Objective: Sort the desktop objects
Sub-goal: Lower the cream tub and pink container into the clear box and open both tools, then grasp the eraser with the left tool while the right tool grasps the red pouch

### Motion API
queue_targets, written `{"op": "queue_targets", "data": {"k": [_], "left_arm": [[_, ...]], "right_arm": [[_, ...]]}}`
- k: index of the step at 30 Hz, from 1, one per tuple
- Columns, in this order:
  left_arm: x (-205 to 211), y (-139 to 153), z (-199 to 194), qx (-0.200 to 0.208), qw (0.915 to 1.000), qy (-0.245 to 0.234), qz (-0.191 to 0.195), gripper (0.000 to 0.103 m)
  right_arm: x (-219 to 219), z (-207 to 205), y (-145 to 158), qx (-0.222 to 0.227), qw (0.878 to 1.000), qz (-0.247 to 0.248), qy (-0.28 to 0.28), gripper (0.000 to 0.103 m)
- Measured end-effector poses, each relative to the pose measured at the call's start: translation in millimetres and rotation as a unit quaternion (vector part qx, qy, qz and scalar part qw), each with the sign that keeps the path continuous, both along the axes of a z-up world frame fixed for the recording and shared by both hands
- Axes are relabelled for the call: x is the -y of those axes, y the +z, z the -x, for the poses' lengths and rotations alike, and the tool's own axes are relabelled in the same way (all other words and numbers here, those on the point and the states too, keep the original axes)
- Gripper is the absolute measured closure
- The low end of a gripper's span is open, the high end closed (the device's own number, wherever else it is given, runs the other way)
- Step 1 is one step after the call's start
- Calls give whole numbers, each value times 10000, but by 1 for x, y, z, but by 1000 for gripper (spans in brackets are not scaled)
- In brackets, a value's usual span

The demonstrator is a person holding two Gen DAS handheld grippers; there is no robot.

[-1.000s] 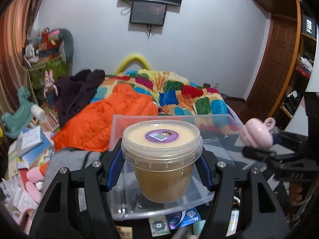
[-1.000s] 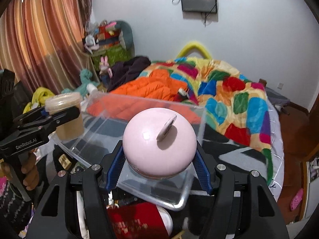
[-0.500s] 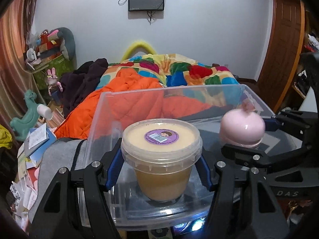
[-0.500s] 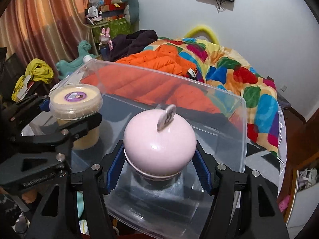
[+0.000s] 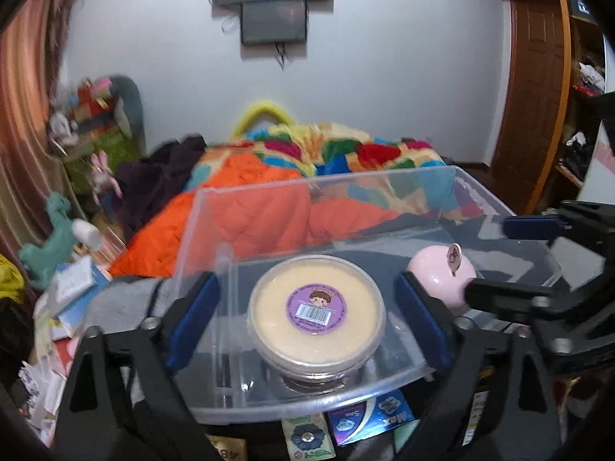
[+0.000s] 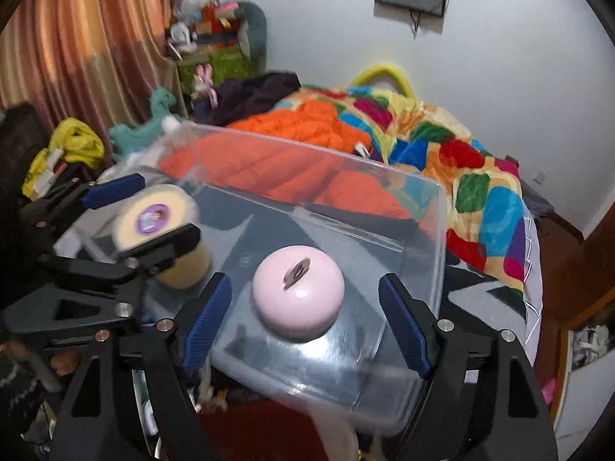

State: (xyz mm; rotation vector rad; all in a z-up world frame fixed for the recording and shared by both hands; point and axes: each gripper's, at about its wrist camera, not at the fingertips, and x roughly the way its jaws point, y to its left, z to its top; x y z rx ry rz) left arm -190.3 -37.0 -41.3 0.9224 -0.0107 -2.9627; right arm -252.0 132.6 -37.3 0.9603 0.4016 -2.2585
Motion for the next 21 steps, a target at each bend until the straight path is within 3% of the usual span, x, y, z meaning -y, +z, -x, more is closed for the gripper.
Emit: {"op": "queue_targets", "data": {"k": [6, 11, 21], "left_arm": [[-15, 10, -20, -551, 9977, -129, 377, 5], [-15, 28, -41, -1048, 9936, -228, 368, 5], [-8, 60, -77, -900, 9946, -172, 487, 5]], "right_arm": [[-21, -22, 10, -192, 9997, 150, -35, 18], [-34, -43, 22, -488, 9988, 86, -26, 18], [-56, -82, 44, -884, 9958, 213, -36, 18]]}}
